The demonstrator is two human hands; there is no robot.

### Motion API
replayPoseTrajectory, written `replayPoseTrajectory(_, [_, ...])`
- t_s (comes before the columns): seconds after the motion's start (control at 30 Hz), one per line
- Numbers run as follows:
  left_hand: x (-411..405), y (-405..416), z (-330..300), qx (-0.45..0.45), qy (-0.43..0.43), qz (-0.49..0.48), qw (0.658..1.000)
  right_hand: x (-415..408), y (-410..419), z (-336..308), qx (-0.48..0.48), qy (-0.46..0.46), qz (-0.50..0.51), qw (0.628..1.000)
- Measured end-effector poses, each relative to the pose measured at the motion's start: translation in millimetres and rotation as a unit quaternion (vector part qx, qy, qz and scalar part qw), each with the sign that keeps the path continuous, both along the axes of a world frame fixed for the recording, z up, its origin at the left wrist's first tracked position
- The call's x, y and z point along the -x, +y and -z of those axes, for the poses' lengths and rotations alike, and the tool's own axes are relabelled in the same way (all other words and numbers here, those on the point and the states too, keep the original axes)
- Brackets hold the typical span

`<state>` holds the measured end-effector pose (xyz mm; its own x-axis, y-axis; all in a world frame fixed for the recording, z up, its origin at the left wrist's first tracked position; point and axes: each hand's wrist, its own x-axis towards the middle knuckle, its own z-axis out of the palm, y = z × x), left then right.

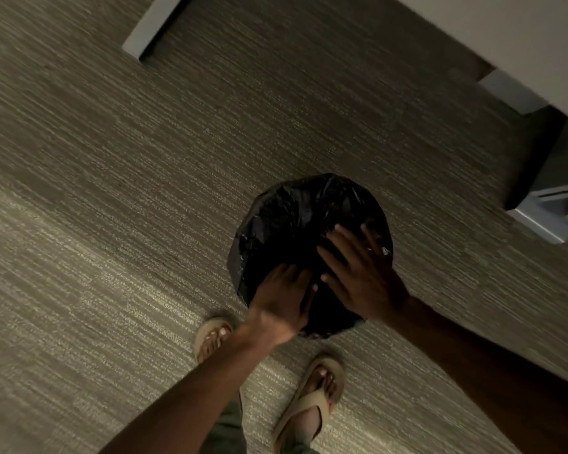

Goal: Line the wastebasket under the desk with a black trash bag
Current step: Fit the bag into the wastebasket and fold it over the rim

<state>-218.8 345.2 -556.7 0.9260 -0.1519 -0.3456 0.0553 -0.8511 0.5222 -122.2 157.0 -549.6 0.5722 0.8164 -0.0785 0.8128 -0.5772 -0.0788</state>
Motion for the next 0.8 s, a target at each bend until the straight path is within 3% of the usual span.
replayPoseTrajectory(0.17, [-60.0, 43.0, 9.8, -0.084, -0.055, 0.044, 0.994, 40.8, -45.7, 19.5, 0.139, 0.085, -0.012, 0.987])
replayPoseTrajectory(0.27, [-92.4, 59.3, 12.1, -0.105, -0.058, 0.046, 0.992, 39.3, -49.8, 17.1, 0.117, 0.089, -0.002, 0.989])
replayPoseTrajectory(0.4, [-100.8, 52.8, -1.1, -0.063, -0.088, 0.044, 0.993, 31.0, -39.2, 4.5, 0.039, 0.054, 0.029, 0.997])
replayPoseTrajectory(0.47, [-91.6, 46.8, -6.9, -0.039, -0.103, 0.014, 0.994, 27.2, -37.4, -0.4, 0.047, 0.038, 0.078, 0.995])
replayPoseTrajectory(0.6, [-70.8, 37.4, -10.0, -0.016, -0.059, -0.004, 0.998, 19.8, -48.5, 5.7, 0.147, 0.044, 0.157, 0.976])
replayPoseTrajectory(0.8, [-78.6, 12.0, -11.2, 0.009, 0.005, 0.047, 0.999, 5.4, -32.7, 2.6, 0.036, 0.005, 0.166, 0.986])
